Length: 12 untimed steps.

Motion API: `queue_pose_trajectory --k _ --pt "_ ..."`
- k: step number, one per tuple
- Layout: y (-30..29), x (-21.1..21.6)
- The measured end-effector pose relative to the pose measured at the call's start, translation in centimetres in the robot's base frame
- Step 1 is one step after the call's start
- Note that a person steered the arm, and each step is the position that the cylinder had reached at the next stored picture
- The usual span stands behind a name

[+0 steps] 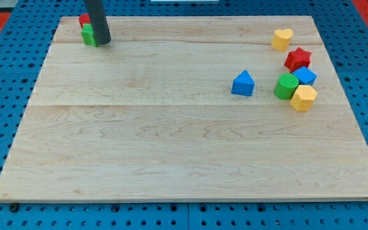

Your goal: Move the blue cube to the green star

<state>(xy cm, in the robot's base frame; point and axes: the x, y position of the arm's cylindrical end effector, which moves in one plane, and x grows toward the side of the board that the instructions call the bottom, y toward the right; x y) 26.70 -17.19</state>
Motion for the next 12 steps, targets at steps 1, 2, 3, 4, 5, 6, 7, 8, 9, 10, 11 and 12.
queue_pose_trajectory --k 1,2,3,4,5,6,7,8,9,10,11,12 --pt "5.9 1.1" --pt "16.5 4.5" --pt "26.2 8.7" --pt "29.6 12.6" --pt "28.9 14.5" --pt "33.0 18.1" --pt "33.1 21.2" --pt "23.2 17.3" --pt "21.7 13.3" --pt "22.4 17.2" --pt "23.7 21.4" --pt "31.4 20.2"
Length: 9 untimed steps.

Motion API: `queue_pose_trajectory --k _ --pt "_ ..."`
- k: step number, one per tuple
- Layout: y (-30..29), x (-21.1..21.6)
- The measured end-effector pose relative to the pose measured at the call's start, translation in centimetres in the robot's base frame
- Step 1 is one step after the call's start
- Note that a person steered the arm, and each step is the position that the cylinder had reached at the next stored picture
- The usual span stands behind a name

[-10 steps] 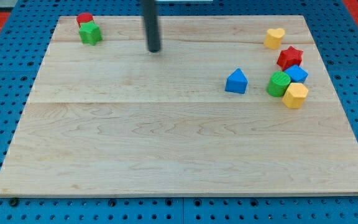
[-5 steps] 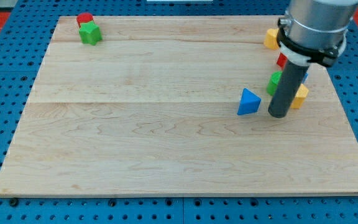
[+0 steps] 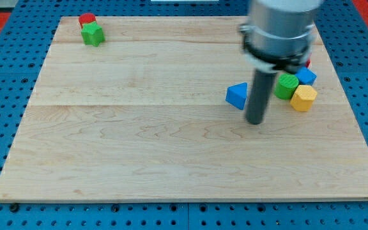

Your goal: Move the blue cube to the green star

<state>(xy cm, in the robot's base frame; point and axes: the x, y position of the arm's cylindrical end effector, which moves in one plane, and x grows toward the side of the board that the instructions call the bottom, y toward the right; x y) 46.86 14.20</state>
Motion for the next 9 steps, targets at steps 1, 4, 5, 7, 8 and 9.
queue_pose_trajectory --k 1,4,5,7,8,9 --pt "-1.8 -4.1" --pt "-8.6 -3.9" --pt "-16.2 -8.6" --pt "-18.8 -11.6" --pt "-13.2 -9.3" --pt "-17.7 -6.5"
